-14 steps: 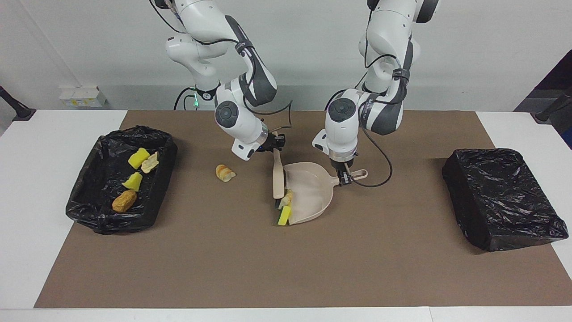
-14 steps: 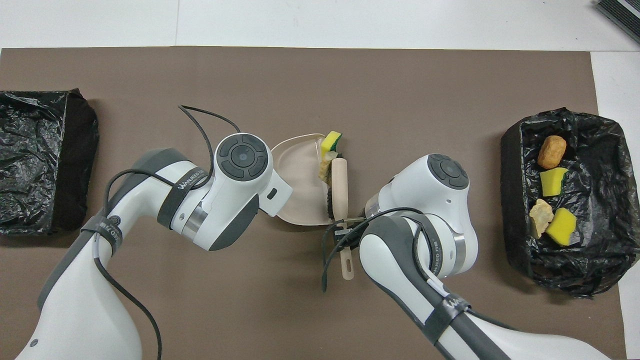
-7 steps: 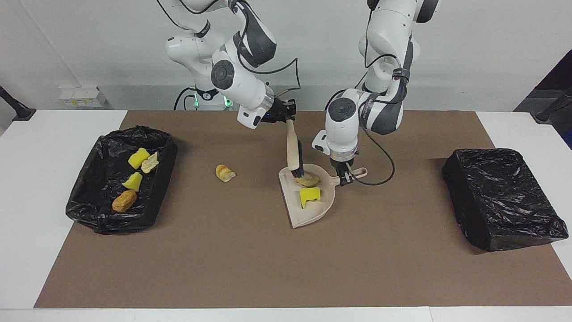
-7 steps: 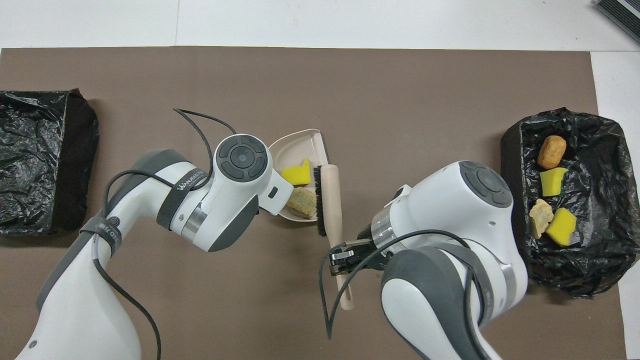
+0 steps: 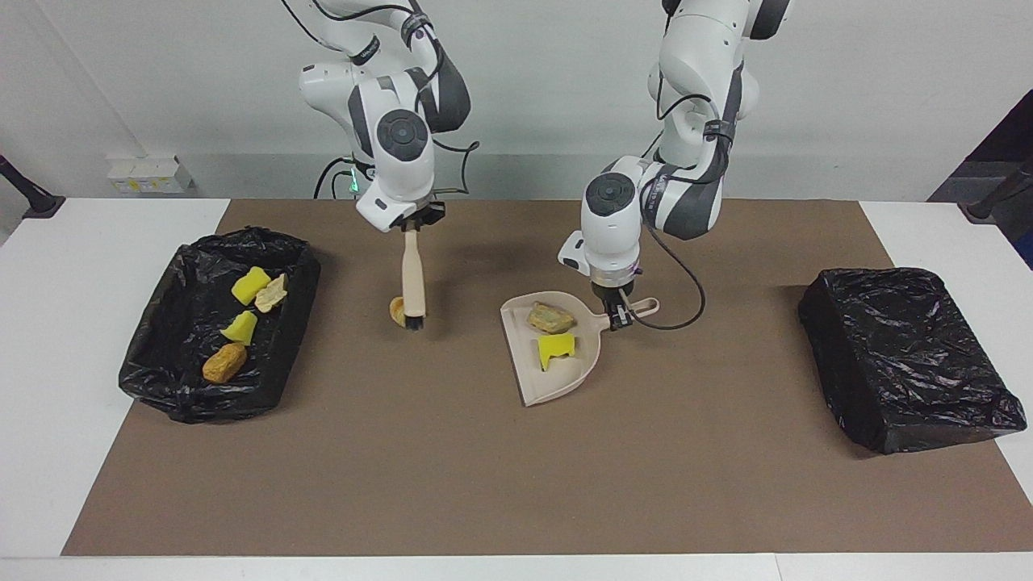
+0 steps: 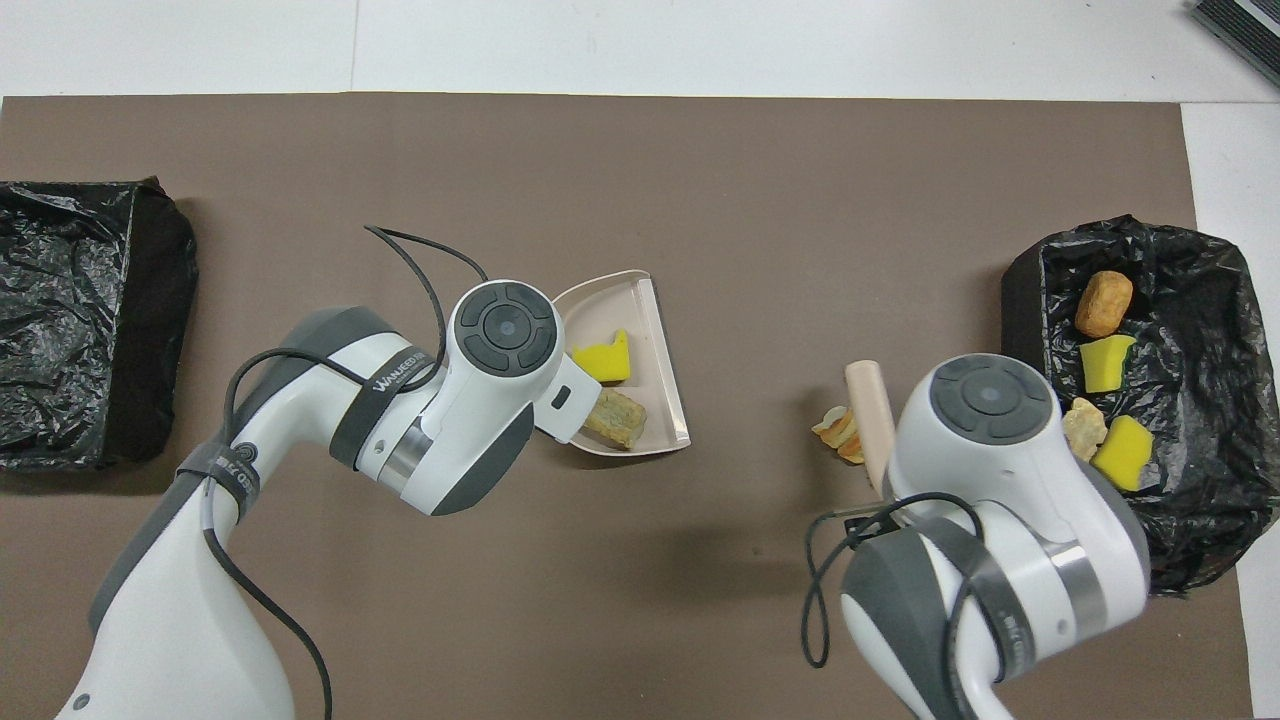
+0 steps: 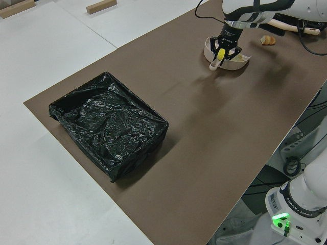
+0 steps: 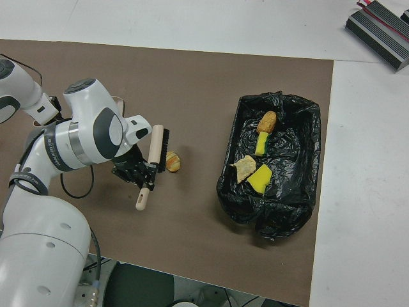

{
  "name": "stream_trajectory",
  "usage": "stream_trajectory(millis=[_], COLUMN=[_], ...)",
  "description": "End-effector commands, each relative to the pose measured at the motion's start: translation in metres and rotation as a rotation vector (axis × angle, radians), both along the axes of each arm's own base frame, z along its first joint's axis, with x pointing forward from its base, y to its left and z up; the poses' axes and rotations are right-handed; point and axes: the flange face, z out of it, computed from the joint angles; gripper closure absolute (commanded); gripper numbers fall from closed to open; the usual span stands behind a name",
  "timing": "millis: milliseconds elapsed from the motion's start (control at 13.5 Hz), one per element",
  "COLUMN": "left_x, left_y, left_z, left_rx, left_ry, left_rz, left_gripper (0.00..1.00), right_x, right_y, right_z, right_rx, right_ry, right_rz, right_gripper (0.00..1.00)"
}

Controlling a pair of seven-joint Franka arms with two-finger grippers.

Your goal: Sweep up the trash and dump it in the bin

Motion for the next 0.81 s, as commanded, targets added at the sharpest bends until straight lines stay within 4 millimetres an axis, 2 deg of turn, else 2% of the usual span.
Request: stream_trajectory(millis=[0, 148, 369, 591, 739], left_x=[-0.017, -0.018, -0.032, -0.038, -0.042], left_y=[0.003, 0.004, 0.003, 0.000, 0.002], left_z=[0.004, 0.004, 0.000, 0.003, 0.002], left_rx=[0.048, 0.054, 0.067, 0.101, 0.109], left_ry=[0.008, 0.014, 0.028, 0.027, 0.033], left_rz=[0.034, 0.040, 0.025, 0.000, -0.001], left_gripper=[1.00, 1.00, 1.00, 1.00, 1.00], right_x=[-0.026, -0.029, -0.025, -0.014, -0.007], right_y=[-0.046, -0.053, -0.036, -0.001, 0.034], right_z=[-0.011, -0.038, -0.064, -0.084, -0.088], right_rx=[-0.033, -0.024, 0.015, 0.191, 0.262], right_ry=[-0.004, -0.033, -0.011, -0.025, -0.030], right_rz=[-0.013, 0.001, 0.051, -0.002, -0.016], right_gripper=[1.00, 1.00, 1.00, 1.00, 1.00])
